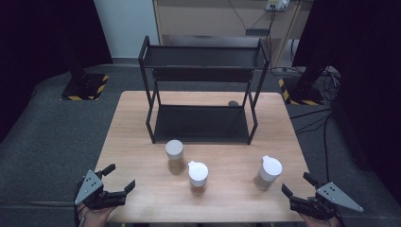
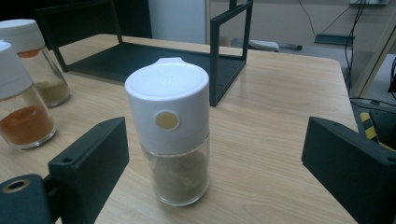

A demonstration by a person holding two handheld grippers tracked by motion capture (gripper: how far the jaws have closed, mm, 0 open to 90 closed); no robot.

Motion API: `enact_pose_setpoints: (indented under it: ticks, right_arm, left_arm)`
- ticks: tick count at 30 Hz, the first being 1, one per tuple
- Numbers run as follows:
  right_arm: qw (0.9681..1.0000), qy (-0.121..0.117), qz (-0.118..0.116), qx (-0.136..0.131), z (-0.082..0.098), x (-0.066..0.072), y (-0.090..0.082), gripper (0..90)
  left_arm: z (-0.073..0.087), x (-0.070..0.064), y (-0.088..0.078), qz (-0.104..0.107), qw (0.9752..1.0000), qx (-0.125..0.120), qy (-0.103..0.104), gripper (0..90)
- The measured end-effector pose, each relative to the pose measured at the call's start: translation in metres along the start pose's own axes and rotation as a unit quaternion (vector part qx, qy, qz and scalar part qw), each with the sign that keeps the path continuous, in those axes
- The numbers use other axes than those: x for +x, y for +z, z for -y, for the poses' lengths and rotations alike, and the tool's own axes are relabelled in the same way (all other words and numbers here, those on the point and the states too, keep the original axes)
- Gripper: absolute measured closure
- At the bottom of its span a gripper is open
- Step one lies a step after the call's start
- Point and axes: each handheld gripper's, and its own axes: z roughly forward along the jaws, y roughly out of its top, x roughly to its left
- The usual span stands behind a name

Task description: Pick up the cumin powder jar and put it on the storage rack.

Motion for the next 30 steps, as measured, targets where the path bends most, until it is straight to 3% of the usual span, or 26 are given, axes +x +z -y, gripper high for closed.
enact_pose_setpoints:
  ticks: [19,25,30]
  right_arm:
    - [1.0,0.0,-0.009,0.001,0.0003,-0.0021,-0.0006,7.2]
    - [0.9999,-0.005,-0.014,0.003,-0.0003,-0.0025,0.0002,7.0]
    - [0.9997,-0.009,-0.021,0.002,-0.0003,-0.0035,0.0009,6.9]
  left_arm:
    - [0.0002,0.0026,0.0008,0.015,0.9999,-0.001,-0.002,3.3]
    - [0.0029,0.0061,-0.0012,0.023,0.9995,-0.012,-0.017,3.3]
    - [0.002,0.0035,-0.002,0.025,0.9996,-0.013,-0.01,3.4]
